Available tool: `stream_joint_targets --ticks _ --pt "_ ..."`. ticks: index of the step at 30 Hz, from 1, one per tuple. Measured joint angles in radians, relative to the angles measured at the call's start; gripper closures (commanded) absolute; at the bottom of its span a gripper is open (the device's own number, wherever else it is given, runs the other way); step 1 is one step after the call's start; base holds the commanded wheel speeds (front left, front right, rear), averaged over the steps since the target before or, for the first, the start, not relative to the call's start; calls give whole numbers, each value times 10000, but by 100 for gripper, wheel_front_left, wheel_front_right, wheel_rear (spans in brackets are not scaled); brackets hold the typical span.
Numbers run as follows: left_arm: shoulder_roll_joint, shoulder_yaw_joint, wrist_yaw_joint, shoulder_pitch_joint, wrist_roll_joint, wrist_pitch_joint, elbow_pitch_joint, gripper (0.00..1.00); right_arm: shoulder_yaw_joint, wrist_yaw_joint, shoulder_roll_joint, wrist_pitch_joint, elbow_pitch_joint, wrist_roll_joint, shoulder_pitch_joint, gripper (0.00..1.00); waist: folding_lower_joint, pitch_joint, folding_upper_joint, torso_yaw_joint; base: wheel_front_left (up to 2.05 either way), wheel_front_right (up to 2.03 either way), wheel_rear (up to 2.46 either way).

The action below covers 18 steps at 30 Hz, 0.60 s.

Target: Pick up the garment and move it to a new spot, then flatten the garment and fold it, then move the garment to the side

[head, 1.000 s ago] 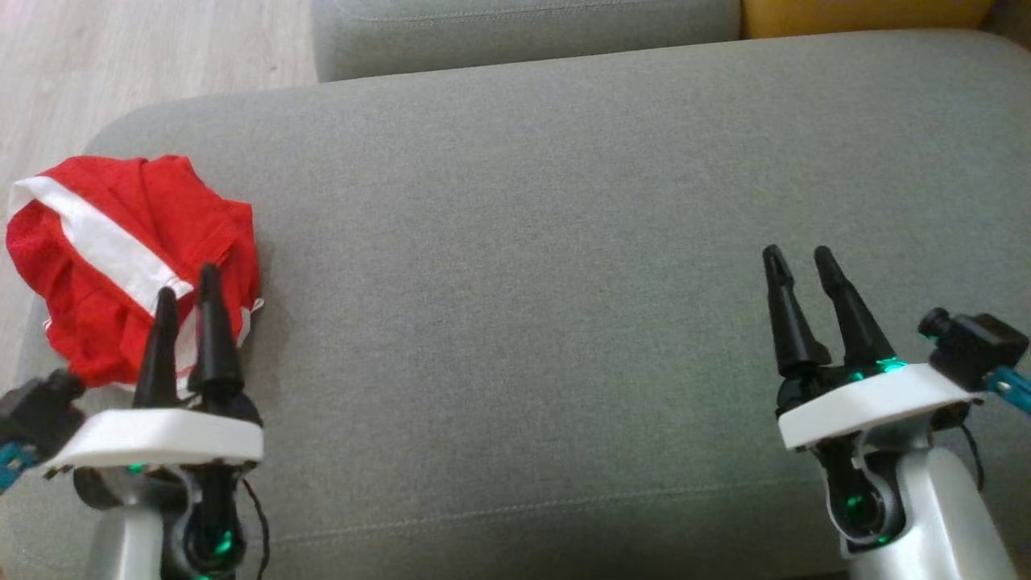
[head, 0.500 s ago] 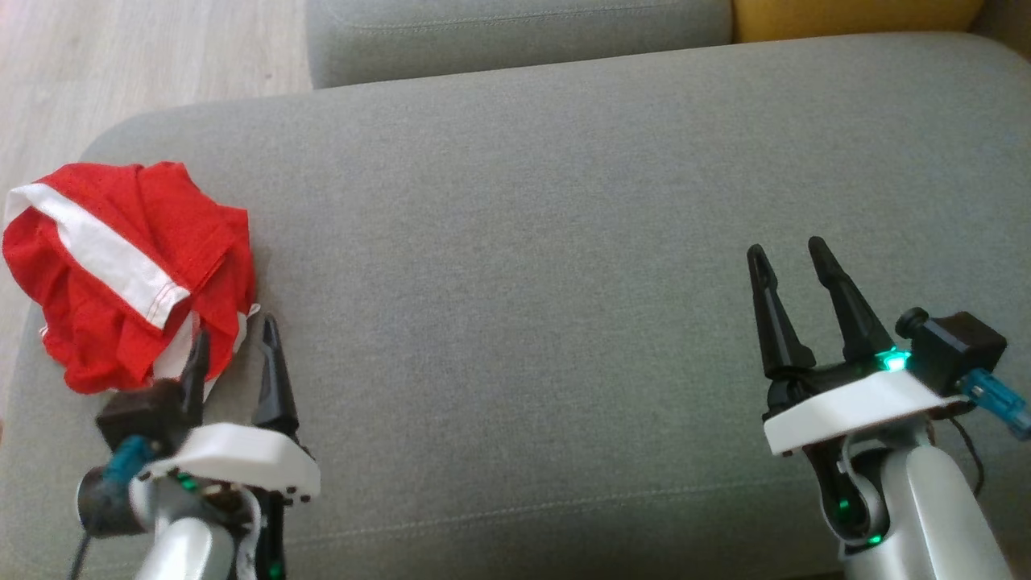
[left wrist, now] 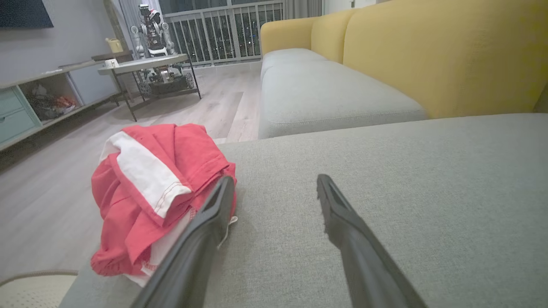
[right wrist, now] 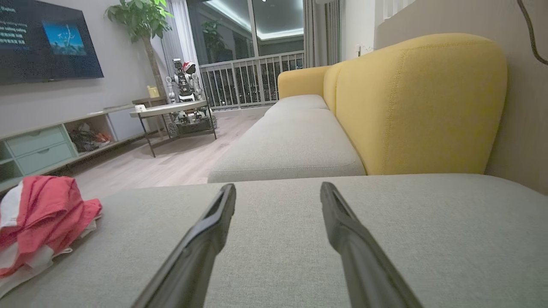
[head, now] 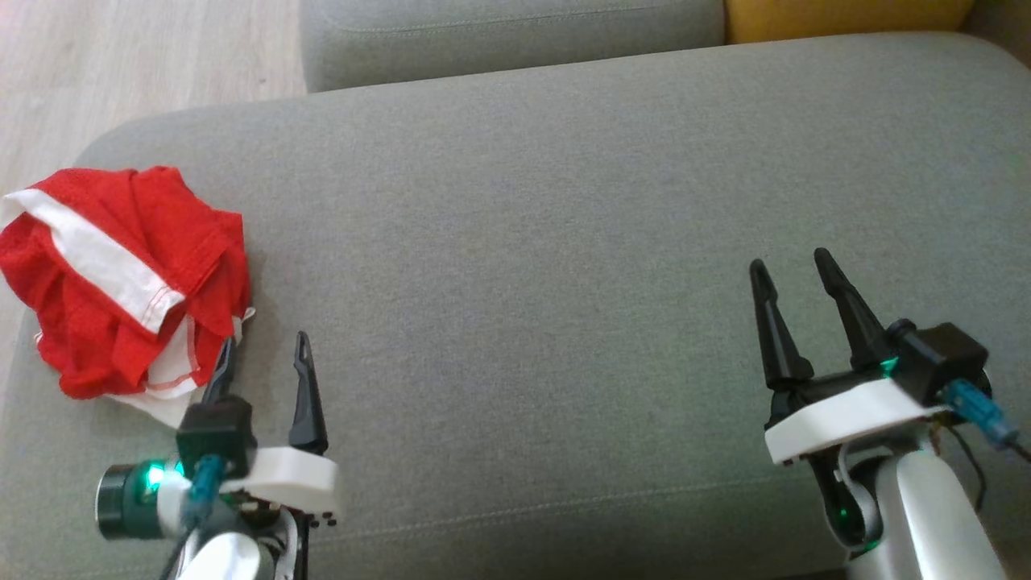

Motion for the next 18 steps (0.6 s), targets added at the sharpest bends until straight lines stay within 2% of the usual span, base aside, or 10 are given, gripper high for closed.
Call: stream_joint_targets --ticks 7,15,18 --pt "236 -543 581 -87 495 -196 -184 0 54 0 0 -257 58 -746 0 0 0 49 0 -42 0 0 0" --pt "305 -771 677 -169 857 -412 -430 0 50 0 -2 -470 94 -1055 -8 0 0 110 0 -31 0 0 0" --pt "163 -623 554 -117 669 -537 -581 0 13 0 -2 -554 165 -1034 -9 0 0 116 0 -37 0 0 0"
